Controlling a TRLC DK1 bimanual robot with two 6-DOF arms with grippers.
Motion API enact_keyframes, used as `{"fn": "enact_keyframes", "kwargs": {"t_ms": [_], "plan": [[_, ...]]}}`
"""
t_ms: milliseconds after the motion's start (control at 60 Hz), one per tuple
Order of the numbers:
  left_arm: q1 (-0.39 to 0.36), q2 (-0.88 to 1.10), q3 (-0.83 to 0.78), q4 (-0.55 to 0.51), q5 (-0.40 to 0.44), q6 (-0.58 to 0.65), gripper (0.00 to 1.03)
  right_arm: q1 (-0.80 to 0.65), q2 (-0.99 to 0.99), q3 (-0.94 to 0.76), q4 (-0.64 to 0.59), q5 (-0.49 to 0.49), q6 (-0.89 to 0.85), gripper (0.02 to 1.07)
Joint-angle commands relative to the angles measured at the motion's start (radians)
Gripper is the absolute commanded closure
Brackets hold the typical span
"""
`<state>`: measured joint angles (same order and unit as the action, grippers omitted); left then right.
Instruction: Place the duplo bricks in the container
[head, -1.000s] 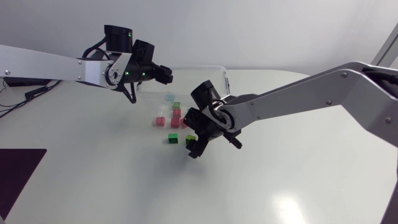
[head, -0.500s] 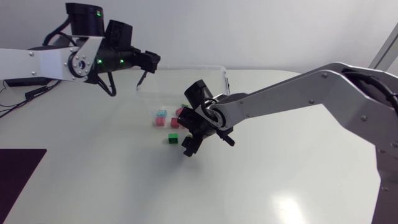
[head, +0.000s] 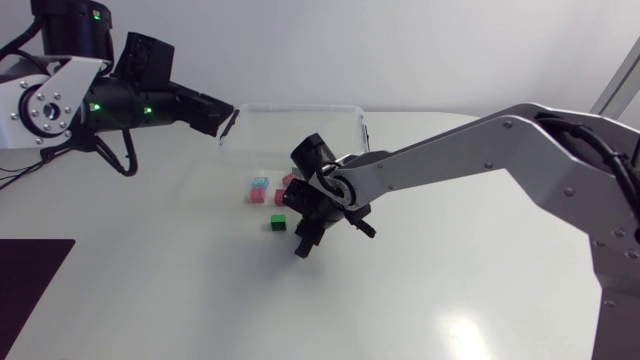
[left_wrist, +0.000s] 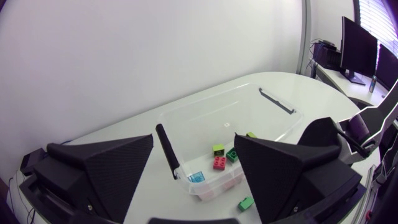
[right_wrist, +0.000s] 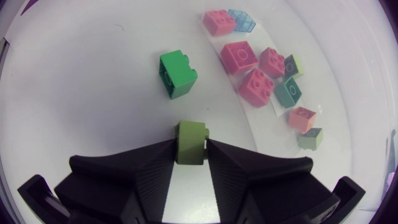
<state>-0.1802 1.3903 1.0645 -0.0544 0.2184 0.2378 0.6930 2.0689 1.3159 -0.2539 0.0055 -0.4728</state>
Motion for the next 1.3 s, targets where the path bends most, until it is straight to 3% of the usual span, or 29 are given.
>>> {"fn": "enact_keyframes", "kwargs": {"t_ms": [0,317,617,983,1283], "plan": [[0.018,-0.053,-0.046,-0.027,0.029,0.037,0.13,0.008,-0.006,-0.006,-0.022,0.01,-0.013,0.94],[0.002,-0.103,-0.186,-0.108,0.107,0.159,0.13,0.016,-0.227,-0.139,-0.028,0.027,0.01,0.94],[-0.116,-0.011,-0.245,-0.116,0.099,0.182,0.13,0.016,-0.428,-0.109,-0.099,0.059,0.03,0.94],[-0.232,0.188,-0.238,-0.061,-0.004,0.078,0.14,-0.038,-0.443,0.054,-0.108,0.073,0.068,0.94],[-0.277,0.315,-0.175,-0.005,-0.114,-0.051,0.15,-0.09,-0.352,0.146,-0.061,0.071,0.091,0.94]]}}
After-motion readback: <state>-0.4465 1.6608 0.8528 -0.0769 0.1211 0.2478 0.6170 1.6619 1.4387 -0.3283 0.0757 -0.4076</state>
